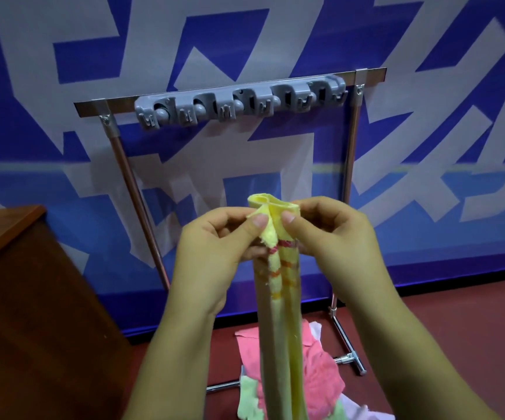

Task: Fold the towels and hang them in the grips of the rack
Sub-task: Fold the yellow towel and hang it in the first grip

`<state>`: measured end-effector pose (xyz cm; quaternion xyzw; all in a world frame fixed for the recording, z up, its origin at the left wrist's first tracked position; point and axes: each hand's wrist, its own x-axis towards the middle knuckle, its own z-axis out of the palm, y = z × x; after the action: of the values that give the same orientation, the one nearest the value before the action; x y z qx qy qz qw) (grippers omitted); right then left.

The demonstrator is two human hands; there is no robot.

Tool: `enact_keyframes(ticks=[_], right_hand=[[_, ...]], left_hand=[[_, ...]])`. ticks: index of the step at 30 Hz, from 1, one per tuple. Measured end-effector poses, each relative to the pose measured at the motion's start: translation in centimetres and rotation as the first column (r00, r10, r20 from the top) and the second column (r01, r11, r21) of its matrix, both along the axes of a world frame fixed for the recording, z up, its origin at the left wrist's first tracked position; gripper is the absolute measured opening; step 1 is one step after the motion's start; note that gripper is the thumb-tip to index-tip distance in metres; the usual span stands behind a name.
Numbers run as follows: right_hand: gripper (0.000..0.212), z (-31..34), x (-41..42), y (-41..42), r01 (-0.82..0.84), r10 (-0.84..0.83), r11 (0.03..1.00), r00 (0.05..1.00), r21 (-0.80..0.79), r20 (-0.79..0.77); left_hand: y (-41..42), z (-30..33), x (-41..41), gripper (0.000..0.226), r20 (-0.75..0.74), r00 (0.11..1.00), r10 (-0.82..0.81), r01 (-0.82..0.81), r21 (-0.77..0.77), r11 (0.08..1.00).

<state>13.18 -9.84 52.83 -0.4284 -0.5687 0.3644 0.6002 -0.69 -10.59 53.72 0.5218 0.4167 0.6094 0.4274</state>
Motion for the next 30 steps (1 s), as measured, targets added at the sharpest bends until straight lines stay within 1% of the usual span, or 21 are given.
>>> enact_keyframes(ticks=[5,9,11,16,18,20,24,27,30], right_hand=[[0.008,-0.5,-0.1,-0.3,0.052,-0.053,0.997,0.998,0.051,0.025],[0.016,-0.5,-0.3,-0.7,0.082,-0.089,0.989,0.995,0.124,0.055],[0.016,-0.5,-0.6,-0.9,0.091,-0.102,0.985,0.993,0.146,0.067],[0.017,-1.0,-1.0,-1.2,0.109,-0.126,0.974,0.989,0.196,0.074],[0.018,-1.3,-1.1,-1.2,0.12,-0.145,0.965,0.985,0.232,0.094],[0.019,-1.5,-1.1,-1.1,0.131,-0.178,0.952,0.973,0.278,0.149],[0.029,-1.7,-0.7,-0.7,0.107,-0.196,0.938,0.948,0.33,0.249],[0.027,-1.9,-0.4,-0.4,0.086,-0.182,0.939,0.946,0.333,0.268],[0.02,-2.0,-0.1,-0.3,0.07,-0.151,0.949,0.957,0.308,0.248]], left_hand=[[-0.7,0.0,0.5,0.013,-0.069,0.996,0.051,-0.05,0.017,0.999],[-1.2,0.1,0.8,0.018,-0.127,0.989,0.072,-0.07,0.018,0.997],[-1.3,0.1,0.9,0.02,-0.154,0.984,0.09,-0.087,0.025,0.996],[-1.7,-0.1,1.5,0.025,-0.179,0.977,0.112,-0.108,0.033,0.994],[-1.9,-0.2,1.6,0.029,-0.181,0.979,0.094,-0.09,0.032,0.995],[-2.1,-0.2,1.5,0.032,-0.174,0.983,0.062,-0.061,0.01,0.998],[-2.1,-0.2,1.2,0.033,-0.16,0.986,0.044,-0.046,-0.007,0.999],[-2.2,0.1,1.2,0.035,-0.128,0.992,-0.022,0.019,-0.023,1.0],[-2.3,0.2,0.9,0.031,-0.198,0.976,-0.089,0.09,-0.007,0.996]])
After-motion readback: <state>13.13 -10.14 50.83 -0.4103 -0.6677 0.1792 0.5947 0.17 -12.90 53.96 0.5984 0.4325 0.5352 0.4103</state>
